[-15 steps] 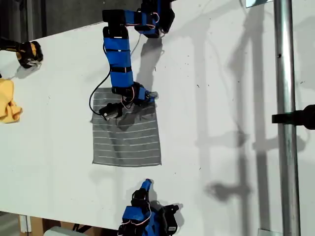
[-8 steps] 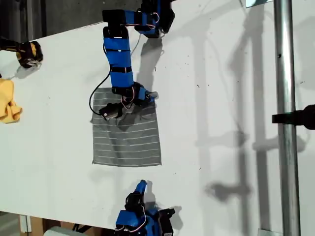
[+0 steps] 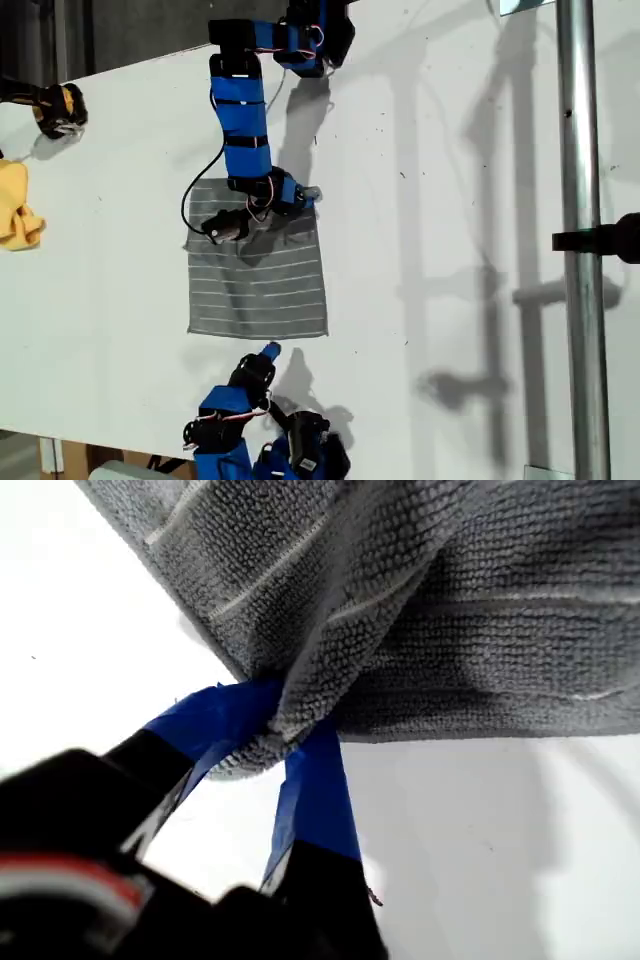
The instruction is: Grasp corners of a towel and fold twice.
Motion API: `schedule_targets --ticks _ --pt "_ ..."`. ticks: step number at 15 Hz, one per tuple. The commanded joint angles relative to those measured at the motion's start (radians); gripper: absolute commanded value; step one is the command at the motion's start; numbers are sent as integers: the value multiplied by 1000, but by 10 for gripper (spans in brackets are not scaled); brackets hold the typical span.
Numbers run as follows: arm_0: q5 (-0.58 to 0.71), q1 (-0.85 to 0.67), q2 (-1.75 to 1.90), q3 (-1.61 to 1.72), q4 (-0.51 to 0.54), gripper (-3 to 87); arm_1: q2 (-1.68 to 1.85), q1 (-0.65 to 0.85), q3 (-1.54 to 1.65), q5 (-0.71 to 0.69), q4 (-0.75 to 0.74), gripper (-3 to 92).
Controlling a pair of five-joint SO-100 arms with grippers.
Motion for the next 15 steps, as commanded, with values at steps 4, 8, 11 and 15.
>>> schedule_targets --ticks 4,8,11,15 --pt "236 20 -221 -247 92 -15 77 -15 -23 9 -17 -1" --pt "187 34 -417 -407 233 311 77 -12 -21 11 -21 -1" --pt "195 18 -440 -407 230 319 78 -14 -20 14 -21 -1" --pt "173 18 -463 -278 146 307 80 -15 -18 14 -21 -1"
